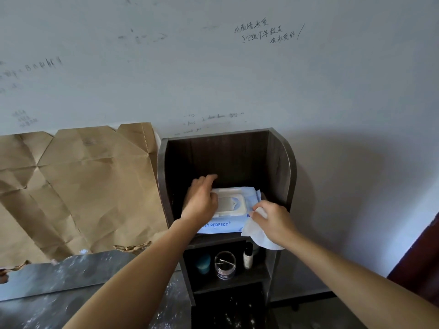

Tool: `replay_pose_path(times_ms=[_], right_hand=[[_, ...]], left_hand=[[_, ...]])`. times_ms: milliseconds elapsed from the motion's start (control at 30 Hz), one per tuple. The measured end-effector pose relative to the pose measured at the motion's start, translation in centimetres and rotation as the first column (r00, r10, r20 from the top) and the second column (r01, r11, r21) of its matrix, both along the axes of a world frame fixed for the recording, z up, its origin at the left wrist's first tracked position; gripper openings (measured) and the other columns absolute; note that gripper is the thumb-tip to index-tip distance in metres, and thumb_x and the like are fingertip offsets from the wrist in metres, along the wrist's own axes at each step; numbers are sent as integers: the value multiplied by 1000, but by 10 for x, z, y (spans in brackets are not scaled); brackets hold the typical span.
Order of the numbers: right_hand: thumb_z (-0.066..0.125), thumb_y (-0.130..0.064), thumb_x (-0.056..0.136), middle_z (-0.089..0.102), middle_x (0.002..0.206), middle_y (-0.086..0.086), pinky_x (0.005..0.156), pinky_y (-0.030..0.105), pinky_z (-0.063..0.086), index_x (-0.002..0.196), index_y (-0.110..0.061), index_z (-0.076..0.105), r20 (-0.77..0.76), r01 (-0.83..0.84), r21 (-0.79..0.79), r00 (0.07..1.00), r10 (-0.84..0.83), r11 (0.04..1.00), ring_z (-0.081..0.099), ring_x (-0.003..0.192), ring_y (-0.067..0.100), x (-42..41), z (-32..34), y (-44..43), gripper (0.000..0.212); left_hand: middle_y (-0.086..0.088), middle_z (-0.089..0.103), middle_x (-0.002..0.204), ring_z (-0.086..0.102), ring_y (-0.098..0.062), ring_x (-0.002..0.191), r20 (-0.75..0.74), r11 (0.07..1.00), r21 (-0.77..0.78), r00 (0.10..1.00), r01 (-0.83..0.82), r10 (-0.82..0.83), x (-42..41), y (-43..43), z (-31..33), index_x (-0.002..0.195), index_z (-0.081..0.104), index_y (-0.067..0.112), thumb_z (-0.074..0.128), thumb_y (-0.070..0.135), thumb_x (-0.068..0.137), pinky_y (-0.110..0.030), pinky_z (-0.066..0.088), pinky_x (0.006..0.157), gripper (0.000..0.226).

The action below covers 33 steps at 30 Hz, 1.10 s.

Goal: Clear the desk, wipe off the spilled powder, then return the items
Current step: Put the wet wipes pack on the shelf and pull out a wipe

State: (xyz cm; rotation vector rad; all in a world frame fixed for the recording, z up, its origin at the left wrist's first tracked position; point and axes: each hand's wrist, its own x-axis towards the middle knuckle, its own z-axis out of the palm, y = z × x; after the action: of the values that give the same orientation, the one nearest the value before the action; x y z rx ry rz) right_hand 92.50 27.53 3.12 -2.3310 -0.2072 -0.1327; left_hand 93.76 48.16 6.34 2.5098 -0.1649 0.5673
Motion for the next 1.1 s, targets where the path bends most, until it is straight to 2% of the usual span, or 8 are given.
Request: replay_pose_path(times_ms=[133,233,433,633,767,900,1000,1100], right_hand=[[59,-20,91,65,85,-6,72,24,44,89,-18,67,-92,75,351,995,-45,934,59,82,11,-2,-2,-1,9],[58,-19,93,63,81,-4,66,18,42,90,-12,68,-144,141,490,986,-80,860,56,76,9,-6,0,1,12],[63,-24,90,65,85,4,67,27,46,89,-12,69,-300,256,623,951,-76,740,59,78,17,-14,-3,1,14],[67,-17,86,69,103,0,91,39,50,87,-19,72,-385,300,736,923,12,607,64,97,21,-30,-17,4,5],[64,-14,87,64,88,-3,78,28,46,80,-16,66,-360,283,716,933,-10,639,57,84,14,-46,-32,25,7],[64,-15,88,64,81,0,80,31,46,80,-12,66,-377,183,709,915,146,681,57,82,13,-72,-61,68,9],[68,-17,85,67,85,2,72,23,47,89,-11,67,-562,190,680,755,337,708,60,82,12,-81,-77,100,7],[74,-8,69,70,89,5,59,24,49,106,-11,64,-678,190,716,422,602,672,64,76,15,-88,-86,129,38]], left_hand=[[-11,59,100,57,-33,95,13,979,175,994,101,-104,-22,4,-29,102,71,7,45,6,76,-42,53,74,36],[-10,62,103,61,-34,91,59,965,244,992,92,-110,-34,7,-48,102,71,10,50,3,69,-40,56,67,40],[-9,62,112,61,-34,97,95,929,368,992,38,-79,-37,6,-52,109,69,14,52,6,67,-44,55,74,46],[2,61,109,58,-17,102,93,991,-83,991,106,-98,-88,5,-62,101,71,15,53,20,78,-28,47,88,31],[10,61,108,57,-1,103,-64,952,-293,992,86,-110,-133,8,-76,111,68,19,69,38,73,-11,41,90,42],[7,69,89,64,-2,86,-212,884,-454,977,-109,12,-160,31,-100,85,75,22,72,26,81,-19,49,79,6],[4,66,70,58,-9,62,-356,726,-602,926,-332,129,-187,64,-111,75,70,11,67,16,85,-25,45,61,11],[-7,56,68,51,-18,65,-459,577,-660,866,-482,198,-220,107,-117,76,58,-4,60,13,91,-32,43,61,23]])
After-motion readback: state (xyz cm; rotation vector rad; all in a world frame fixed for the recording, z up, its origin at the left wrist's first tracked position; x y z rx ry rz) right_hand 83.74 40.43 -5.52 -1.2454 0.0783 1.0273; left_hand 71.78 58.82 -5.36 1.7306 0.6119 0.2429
